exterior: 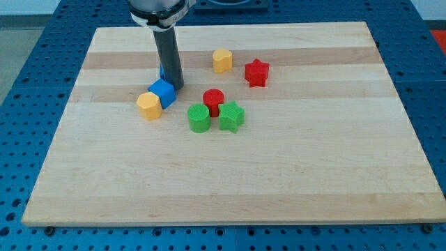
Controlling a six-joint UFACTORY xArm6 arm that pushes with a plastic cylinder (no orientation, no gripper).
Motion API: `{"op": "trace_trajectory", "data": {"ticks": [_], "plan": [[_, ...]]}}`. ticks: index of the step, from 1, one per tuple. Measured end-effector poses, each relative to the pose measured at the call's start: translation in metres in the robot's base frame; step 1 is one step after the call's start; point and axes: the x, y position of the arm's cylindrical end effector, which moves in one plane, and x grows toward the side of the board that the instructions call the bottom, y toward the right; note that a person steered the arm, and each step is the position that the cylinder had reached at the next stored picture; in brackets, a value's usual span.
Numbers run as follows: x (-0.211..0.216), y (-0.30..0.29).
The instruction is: Move the blue cube along with yellow hexagon diagonally left to the blue triangle
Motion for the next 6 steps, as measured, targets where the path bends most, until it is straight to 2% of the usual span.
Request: {"op": "trace_trajectory", "data": {"ticks": [2,6], "plan": [[0.000,0.030],[0.017,-0.004]]}}
